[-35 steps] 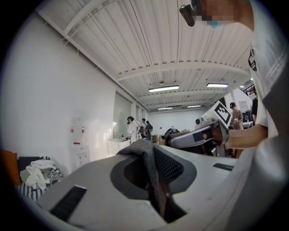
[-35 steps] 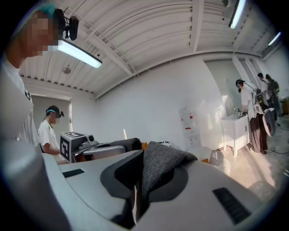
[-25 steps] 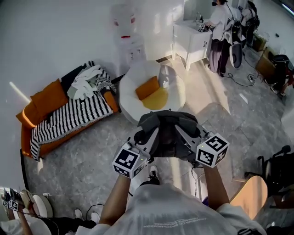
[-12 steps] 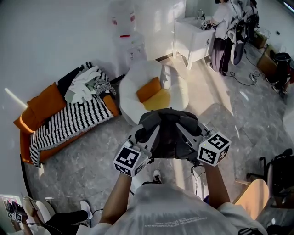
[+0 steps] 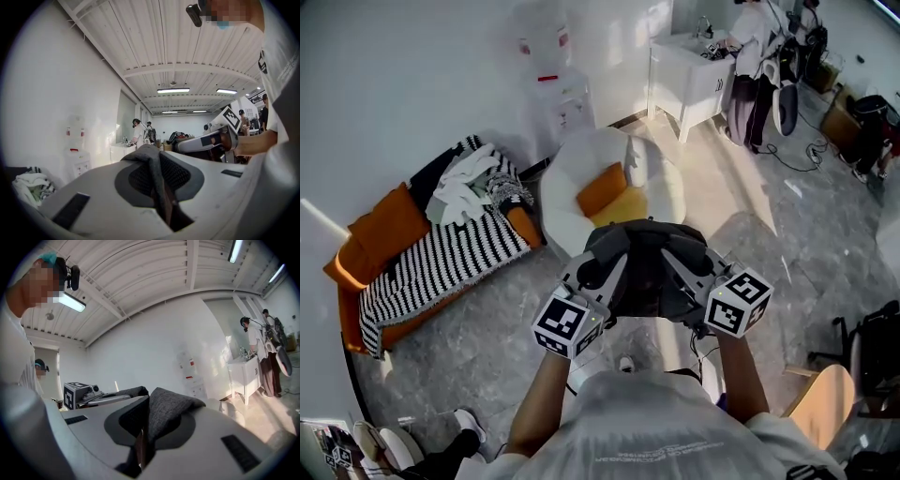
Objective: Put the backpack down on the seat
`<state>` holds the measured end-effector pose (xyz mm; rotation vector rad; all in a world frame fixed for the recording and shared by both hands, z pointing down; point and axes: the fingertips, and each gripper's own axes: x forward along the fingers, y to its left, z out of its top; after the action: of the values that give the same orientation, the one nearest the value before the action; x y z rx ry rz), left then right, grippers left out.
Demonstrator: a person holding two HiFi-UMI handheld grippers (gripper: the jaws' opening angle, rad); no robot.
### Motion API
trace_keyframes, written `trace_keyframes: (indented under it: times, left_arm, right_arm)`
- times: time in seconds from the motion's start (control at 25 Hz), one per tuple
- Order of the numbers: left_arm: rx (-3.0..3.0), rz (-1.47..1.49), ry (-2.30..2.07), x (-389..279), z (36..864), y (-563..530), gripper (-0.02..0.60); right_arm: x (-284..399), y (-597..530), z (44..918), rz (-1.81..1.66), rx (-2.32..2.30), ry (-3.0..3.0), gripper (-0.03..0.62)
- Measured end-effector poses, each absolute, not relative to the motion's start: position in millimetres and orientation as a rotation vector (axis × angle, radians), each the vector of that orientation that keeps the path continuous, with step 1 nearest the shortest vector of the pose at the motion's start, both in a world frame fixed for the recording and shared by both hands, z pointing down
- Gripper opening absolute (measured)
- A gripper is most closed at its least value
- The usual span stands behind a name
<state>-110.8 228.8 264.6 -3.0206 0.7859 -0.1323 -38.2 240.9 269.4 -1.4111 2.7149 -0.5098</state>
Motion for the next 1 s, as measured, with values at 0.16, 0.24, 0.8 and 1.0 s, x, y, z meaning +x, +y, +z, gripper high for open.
trace_keyframes:
  times: [0.16, 0.24, 0.8, 1.0]
  left_arm:
    - [-3.022, -0.136, 0.774, -107.8, 265.8, 210.7, 0.054]
    - [-3.02, -0.14, 0.772, -105.8, 267.9, 205.9, 0.054]
    - [-3.028, -0.205, 0.822, -99.0, 283.3, 139.8, 0.054]
    - [-3.029, -0.218, 0.857, -91.2, 286.9, 105.3, 0.055]
  right_arm:
    - [-35.1, 224.0, 270.1, -0.517, -1.426, 2.699, 0.031]
    - [-32.9, 218.9, 271.9, -0.517, -1.428, 2.695, 0.031]
    - [-23.6, 146.0, 285.5, -0.552, -1.355, 2.747, 0.031]
    - [-15.5, 110.1, 289.4, -0.565, -1.306, 2.766, 0.031]
